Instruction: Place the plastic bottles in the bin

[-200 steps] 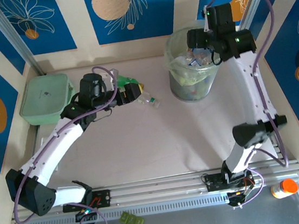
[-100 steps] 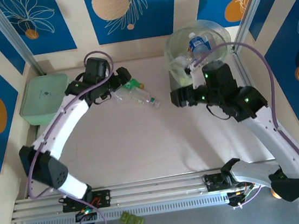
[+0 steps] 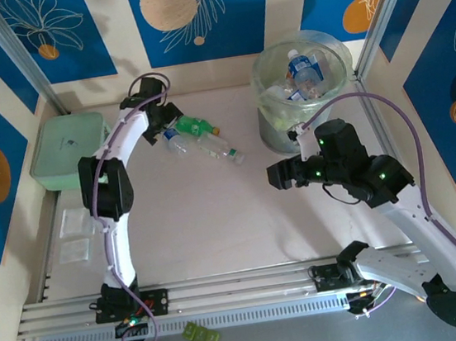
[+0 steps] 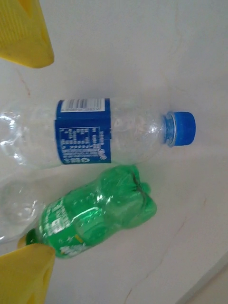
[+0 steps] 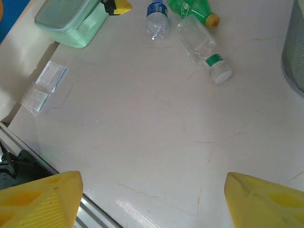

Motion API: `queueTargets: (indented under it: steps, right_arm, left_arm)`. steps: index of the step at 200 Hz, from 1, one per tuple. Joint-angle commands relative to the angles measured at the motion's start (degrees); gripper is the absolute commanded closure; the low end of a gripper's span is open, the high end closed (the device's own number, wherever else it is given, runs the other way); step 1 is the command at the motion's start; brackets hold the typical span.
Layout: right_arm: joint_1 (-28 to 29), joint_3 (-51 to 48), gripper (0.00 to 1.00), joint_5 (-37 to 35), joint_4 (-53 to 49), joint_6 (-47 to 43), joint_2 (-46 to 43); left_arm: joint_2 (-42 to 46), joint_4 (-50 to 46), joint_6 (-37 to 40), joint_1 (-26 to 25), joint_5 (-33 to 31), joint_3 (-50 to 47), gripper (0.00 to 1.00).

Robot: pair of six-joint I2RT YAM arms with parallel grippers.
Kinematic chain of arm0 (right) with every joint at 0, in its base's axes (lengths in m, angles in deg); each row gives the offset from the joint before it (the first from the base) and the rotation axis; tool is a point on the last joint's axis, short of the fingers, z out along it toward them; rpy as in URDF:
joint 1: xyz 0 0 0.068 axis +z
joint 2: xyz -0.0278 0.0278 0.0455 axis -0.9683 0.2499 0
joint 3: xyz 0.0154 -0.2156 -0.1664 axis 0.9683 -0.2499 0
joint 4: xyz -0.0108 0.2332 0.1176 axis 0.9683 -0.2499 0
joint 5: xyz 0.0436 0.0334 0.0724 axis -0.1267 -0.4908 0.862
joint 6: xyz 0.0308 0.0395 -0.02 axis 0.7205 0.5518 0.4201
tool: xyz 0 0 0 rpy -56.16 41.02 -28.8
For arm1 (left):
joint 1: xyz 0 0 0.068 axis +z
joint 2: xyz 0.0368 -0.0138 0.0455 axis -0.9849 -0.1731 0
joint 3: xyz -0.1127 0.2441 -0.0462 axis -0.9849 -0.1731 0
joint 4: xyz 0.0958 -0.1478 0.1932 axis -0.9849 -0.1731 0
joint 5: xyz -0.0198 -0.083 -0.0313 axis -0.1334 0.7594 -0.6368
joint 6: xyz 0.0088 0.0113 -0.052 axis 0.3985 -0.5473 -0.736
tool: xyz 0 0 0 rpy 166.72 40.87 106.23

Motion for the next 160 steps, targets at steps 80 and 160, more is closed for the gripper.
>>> queueTargets:
  steps: [80, 160]
  right_arm:
    - [-3.6, -3.28, 0.21, 3.71, 2.27, -0.12, -1.16]
    - [-3.78, -3.57, 0.2, 4.37, 2.98, 0.29, -0.38]
  left_arm:
    - [-5.85, 2.76, 0.23, 0.84, 1.9, -1.14, 0.21]
    - [-7.62, 4.75, -0.48, 1.35, 0.71, -5.66, 0.27]
